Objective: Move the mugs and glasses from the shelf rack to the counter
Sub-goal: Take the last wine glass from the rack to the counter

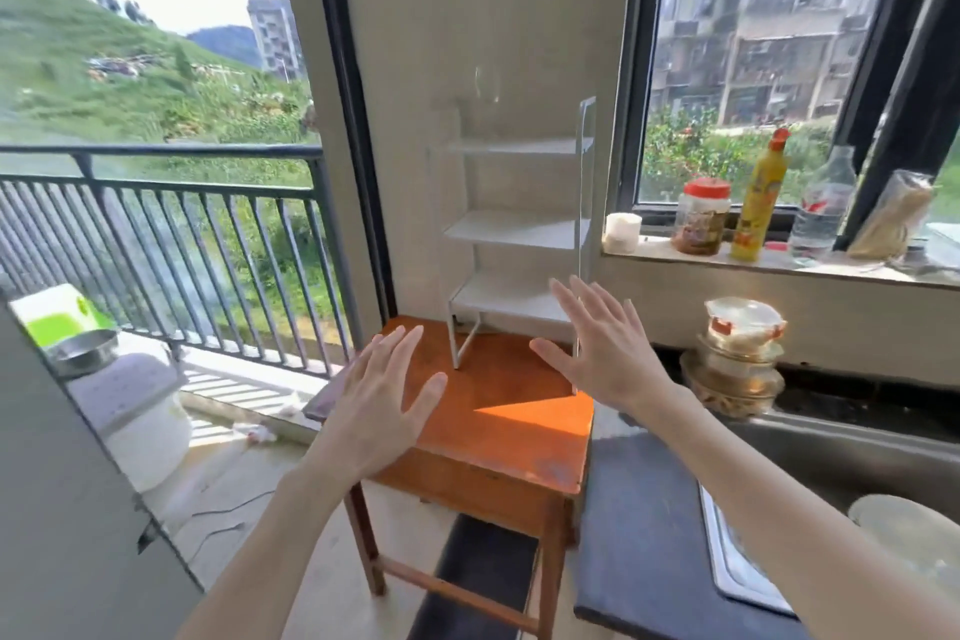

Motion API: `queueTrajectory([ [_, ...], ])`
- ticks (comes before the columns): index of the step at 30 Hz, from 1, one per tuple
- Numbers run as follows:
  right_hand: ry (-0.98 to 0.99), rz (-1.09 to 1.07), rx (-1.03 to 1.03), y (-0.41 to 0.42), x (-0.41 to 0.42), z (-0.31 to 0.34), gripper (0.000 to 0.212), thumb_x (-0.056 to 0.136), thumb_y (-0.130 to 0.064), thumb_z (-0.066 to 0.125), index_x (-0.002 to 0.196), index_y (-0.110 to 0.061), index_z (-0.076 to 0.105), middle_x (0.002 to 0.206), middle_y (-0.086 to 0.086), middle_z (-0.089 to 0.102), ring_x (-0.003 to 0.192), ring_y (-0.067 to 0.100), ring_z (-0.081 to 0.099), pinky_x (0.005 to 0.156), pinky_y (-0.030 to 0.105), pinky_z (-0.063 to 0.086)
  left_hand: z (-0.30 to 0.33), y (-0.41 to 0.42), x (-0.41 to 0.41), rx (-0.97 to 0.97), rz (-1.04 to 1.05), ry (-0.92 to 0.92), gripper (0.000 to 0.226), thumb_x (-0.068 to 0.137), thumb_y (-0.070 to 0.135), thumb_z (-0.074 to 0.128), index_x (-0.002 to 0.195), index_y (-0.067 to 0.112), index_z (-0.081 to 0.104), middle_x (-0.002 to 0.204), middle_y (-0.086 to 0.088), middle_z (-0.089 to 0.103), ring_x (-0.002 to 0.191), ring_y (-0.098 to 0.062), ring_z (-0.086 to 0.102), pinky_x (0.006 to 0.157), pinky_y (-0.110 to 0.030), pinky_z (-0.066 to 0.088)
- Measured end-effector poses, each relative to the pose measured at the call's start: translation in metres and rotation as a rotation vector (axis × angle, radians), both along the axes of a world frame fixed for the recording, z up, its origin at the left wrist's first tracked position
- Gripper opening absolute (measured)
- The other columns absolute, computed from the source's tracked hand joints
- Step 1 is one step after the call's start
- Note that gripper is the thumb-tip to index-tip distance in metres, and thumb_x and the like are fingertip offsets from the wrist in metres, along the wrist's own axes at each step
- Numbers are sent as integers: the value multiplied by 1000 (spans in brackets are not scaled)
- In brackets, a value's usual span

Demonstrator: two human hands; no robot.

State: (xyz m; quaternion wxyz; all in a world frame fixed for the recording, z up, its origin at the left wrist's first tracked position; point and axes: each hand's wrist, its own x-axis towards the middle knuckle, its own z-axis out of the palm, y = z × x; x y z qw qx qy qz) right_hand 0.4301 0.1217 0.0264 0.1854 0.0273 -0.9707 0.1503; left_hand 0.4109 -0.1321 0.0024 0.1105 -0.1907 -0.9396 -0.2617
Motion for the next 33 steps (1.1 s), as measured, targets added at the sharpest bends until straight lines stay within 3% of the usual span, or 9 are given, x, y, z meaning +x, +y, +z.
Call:
queueTrajectory([
  [5, 28, -4, 46, 10, -97, 42, 72, 88, -56, 41, 148, -28, 11, 158, 5, 12, 145, 24, 7, 118, 48, 7, 38, 3, -92, 123, -23, 54, 73, 83, 64, 29, 145, 28, 18, 155, 4, 19, 142, -11, 13, 115, -38, 16],
  [12, 86, -48, 90, 22, -208, 77, 68, 91, -54, 36, 148, -28, 10, 158, 4, 11, 145, 23, 5, 118, 46, 5, 74, 54, -226, 227, -152, 142, 64, 88, 54, 37, 144, 28, 21, 152, 5, 26, 139, -9, 17, 108, -27, 14],
  [19, 172, -102, 61, 41, -320, 120, 61, 94, -49, 33, 147, -24, 18, 157, 6, 17, 144, 24, 12, 118, 44, 11, 124, 106, -358, 394, -276, 235, 59, 89, 51, 42, 142, 29, 27, 147, 5, 33, 133, -11, 30, 100, -26, 23],
  [24, -40, -214, 59, 55, -389, 136, 55, 95, -49, 28, 143, -24, 28, 153, 6, 27, 141, 27, 20, 115, 47, 15, 165, 150, -444, 571, -242, 224, 60, 89, 28, 56, 140, 10, 31, 143, -12, 38, 131, -23, 36, 103, -25, 27],
  [28, -193, -257, 86, 63, -414, 129, 48, 91, -52, 23, 127, -29, 44, 139, 4, 42, 134, 30, 31, 107, 51, 19, 178, 181, -500, 608, -228, 113, 75, 86, 32, 60, 144, 8, 18, 146, -14, 30, 135, -24, 29, 99, -18, 22],
  [31, -163, -263, 114, 65, -419, 124, 50, 90, -54, 19, 131, -34, 40, 143, -3, 40, 136, 24, 28, 108, 49, 15, 187, 199, -528, 649, -246, 3, 87, 83, 36, 62, 146, 10, 9, 147, -15, 27, 136, -28, 28, 112, -36, 25],
  [33, -144, -266, 118, 65, -420, 123, 49, 91, -54, 19, 131, -35, 39, 143, -4, 39, 136, 22, 27, 109, 48, 15, 193, 209, -538, 686, -249, -41, 85, 82, 36, 64, 144, 9, 11, 141, -13, 35, 129, -30, 38, 105, -43, 37],
])
